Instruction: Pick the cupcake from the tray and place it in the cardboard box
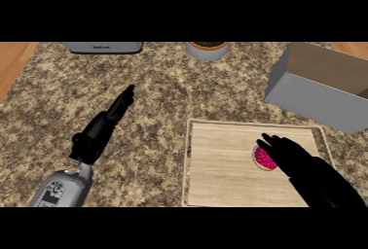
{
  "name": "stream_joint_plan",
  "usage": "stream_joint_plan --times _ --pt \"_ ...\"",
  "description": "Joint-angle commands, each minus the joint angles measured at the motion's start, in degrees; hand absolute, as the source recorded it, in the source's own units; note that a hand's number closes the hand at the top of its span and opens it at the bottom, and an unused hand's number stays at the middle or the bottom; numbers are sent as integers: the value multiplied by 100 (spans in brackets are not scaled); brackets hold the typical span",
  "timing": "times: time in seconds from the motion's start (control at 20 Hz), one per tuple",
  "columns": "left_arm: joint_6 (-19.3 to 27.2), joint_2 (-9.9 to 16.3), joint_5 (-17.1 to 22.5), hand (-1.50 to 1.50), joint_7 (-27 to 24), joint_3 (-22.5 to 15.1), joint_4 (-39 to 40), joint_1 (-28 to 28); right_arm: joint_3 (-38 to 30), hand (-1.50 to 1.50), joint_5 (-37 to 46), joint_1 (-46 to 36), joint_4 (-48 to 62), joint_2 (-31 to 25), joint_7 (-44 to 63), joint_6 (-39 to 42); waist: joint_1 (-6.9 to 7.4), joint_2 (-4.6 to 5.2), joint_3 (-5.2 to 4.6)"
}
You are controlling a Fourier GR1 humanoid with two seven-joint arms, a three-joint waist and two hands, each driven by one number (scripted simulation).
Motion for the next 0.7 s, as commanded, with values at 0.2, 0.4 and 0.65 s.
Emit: stream_joint_plan --times 0.2,0.4,0.65 --pt "-175 -218 -197 0 323 231 -117 -153 -221 -150 585 -19 1108 511 -927 -325 -12 0 2" --pt "-236 -316 -426 0 -4 196 -258 337 -446 -150 737 -287 858 715 -798 56 -4 -3 0" --pt "-325 -479 -458 0 374 315 -322 29 -439 -150 1030 -491 1395 948 -979 194 1 -1 1"
